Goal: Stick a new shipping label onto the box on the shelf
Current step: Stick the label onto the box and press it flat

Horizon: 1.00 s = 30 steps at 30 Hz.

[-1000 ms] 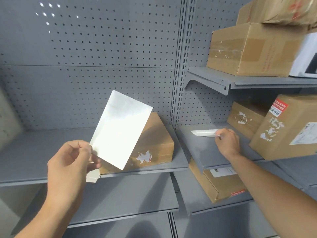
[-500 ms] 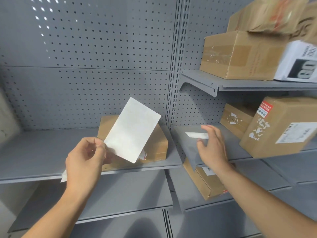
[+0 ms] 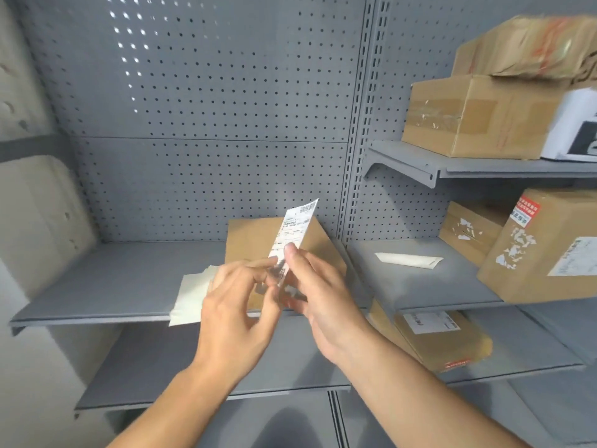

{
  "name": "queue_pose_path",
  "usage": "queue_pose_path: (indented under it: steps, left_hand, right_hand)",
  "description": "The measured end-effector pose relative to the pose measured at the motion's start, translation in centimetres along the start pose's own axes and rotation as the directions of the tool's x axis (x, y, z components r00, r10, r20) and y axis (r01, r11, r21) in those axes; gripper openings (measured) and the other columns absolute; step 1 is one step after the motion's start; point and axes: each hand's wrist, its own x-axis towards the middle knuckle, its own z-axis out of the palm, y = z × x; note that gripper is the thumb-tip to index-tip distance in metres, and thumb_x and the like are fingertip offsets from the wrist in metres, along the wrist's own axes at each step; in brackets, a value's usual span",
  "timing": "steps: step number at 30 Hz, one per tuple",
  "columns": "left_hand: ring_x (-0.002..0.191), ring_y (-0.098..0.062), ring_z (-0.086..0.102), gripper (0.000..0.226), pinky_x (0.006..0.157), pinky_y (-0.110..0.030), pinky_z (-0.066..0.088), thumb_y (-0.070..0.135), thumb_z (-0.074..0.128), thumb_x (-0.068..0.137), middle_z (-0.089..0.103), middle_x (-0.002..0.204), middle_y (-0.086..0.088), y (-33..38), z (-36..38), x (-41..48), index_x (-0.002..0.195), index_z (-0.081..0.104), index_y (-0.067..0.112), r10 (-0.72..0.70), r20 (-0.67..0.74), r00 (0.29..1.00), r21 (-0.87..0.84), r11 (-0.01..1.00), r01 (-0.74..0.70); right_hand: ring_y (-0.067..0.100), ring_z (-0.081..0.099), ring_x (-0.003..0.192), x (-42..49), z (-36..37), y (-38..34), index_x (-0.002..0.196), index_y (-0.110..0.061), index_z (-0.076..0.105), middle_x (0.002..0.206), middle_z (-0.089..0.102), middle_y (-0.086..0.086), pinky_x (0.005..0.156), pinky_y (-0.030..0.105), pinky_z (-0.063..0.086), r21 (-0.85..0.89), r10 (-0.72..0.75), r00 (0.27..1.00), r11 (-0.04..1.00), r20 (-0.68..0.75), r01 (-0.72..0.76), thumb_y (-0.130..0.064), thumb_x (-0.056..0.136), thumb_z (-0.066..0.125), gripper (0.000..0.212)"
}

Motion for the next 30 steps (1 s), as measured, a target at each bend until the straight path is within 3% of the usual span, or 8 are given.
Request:
queue_pose_path:
  steps: [3,7,11,13,16,19,26,30]
  left_hand:
    - [0.110,-0.014,0.064,0.005,0.091,-0.042,0.052,0.022,0.066,0.089,0.073,0.115,0.017,-1.1,-0.9,-0.1,0.090,0.070,0.019,0.071,0.098,0.993,-0.037,0.997,-0.068]
    - [0.127,-0.022,0.054,0.017,0.103,-0.026,0.042,0.034,0.072,0.089,0.067,0.134,0.005,-2.0,-3.0,0.0,0.096,0.076,0.018,0.074,0.067,0.995,-0.069,0.995,-0.069]
    - [0.144,-0.006,0.042,0.019,0.106,-0.032,0.045,0.030,0.075,0.091,0.052,0.152,0.005,-2.8,-4.3,1.1,0.110,0.075,0.033,-0.316,0.031,0.948,-0.212,0.925,0.315]
    - [0.132,0.002,0.055,0.026,0.105,-0.034,0.049,0.016,0.075,0.092,0.055,0.149,0.005,-3.2,-4.6,1.8,0.110,0.076,0.035,-0.436,0.154,0.887,-0.381,0.802,0.460]
    - [0.112,-0.014,0.073,0.022,0.097,-0.032,0.054,0.005,0.073,0.092,0.069,0.134,0.008,-3.2,-4.7,2.2,0.105,0.079,0.022,-0.439,0.240,0.866,-0.502,0.707,0.498]
    - [0.094,-0.015,0.074,0.020,0.081,-0.021,0.053,0.003,0.074,0.090,0.078,0.106,0.007,-2.9,-4.4,2.0,0.098,0.080,0.019,-0.435,0.241,0.868,-0.481,0.723,0.495]
    - [0.085,-0.007,0.071,0.031,0.075,-0.011,0.049,-0.001,0.079,0.085,0.077,0.098,0.014,-4.4,-3.6,2.9,0.101,0.080,0.025,-0.428,0.179,0.886,-0.438,0.772,0.461]
    - [0.097,-0.012,0.073,0.031,0.083,-0.017,0.055,0.002,0.080,0.084,0.079,0.111,0.010,-6.0,-2.7,5.0,0.103,0.081,0.025,-0.445,0.166,0.880,-0.431,0.770,0.471]
  right_hand:
    - [0.019,0.068,0.098,0.2,0.7,0.0,0.112,-0.012,0.070,0.111,0.077,0.008,0.078,0.031,0.053,0.078,0.016,0.999,0.997,-0.042,-0.012,-0.027,0.102,0.056,0.023]
    - [0.023,0.073,0.109,1.0,1.1,0.2,0.117,-0.014,0.072,0.113,0.079,0.002,0.099,0.050,0.054,0.072,0.000,0.990,0.997,-0.139,0.011,-0.009,0.102,0.051,0.026]
    - [0.024,0.074,0.108,1.4,0.9,-0.1,0.116,-0.012,0.073,0.113,0.079,0.004,0.102,0.052,0.053,0.068,0.007,0.992,0.998,-0.129,0.001,-0.008,0.102,0.053,0.025]
    - [0.025,0.074,0.108,1.6,0.9,-0.1,0.115,-0.012,0.073,0.114,0.079,0.004,0.101,0.052,0.053,0.063,0.001,0.995,0.998,-0.102,0.005,-0.008,0.102,0.052,0.025]
    - [0.027,0.073,0.108,2.1,1.0,0.1,0.115,-0.012,0.073,0.114,0.079,0.006,0.099,0.051,0.054,0.054,-0.018,0.996,0.998,-0.088,0.023,-0.006,0.101,0.052,0.025]
    - [0.026,0.074,0.108,2.4,0.9,0.3,0.115,-0.012,0.073,0.114,0.079,0.006,0.096,0.047,0.056,0.029,-0.029,0.998,0.999,-0.063,0.031,-0.006,0.102,0.052,0.026]
    - [0.023,0.070,0.117,3.7,0.2,1.3,0.128,-0.012,0.067,0.124,0.075,0.005,0.102,0.047,0.053,-0.107,-0.094,0.995,0.990,0.022,0.096,-0.013,0.103,0.054,0.028]
    - [0.018,0.073,0.099,5.1,-1.8,0.5,0.147,-0.038,0.044,0.117,0.075,0.004,0.075,0.032,0.060,-0.214,-0.186,0.982,0.960,-0.011,0.179,-0.008,0.097,0.063,0.061]
